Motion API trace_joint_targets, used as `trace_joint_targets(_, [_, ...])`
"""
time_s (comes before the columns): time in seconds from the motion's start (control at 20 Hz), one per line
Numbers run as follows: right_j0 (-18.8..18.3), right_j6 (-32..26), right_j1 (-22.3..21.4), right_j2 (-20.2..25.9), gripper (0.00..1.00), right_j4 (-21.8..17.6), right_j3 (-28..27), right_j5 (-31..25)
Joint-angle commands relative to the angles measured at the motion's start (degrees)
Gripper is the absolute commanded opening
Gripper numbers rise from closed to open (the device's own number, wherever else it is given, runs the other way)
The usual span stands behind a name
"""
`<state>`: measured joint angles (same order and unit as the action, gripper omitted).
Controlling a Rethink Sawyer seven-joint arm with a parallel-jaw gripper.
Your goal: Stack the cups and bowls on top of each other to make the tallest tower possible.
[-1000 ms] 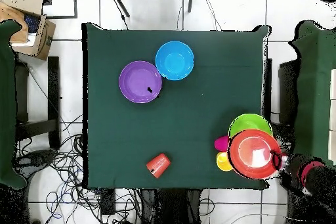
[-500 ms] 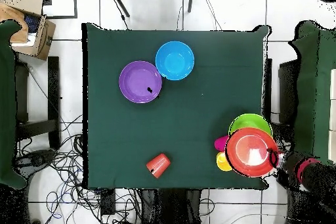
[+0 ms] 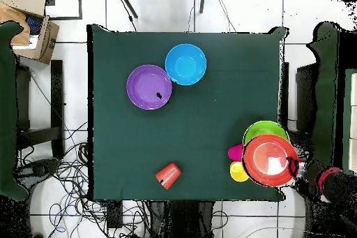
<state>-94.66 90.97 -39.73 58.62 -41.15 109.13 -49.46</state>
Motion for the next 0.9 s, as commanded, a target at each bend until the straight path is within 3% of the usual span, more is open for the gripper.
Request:
trace_joint_targets(0.05, [5.4, -4.8, 1.1, -4.0, 0.0, -3.0, -3.9, 2.1])
trace_joint_targets(0.9, [7.9, -3.4, 1.9, -6.5, 0.0, -2.6, -6.2, 2.7])
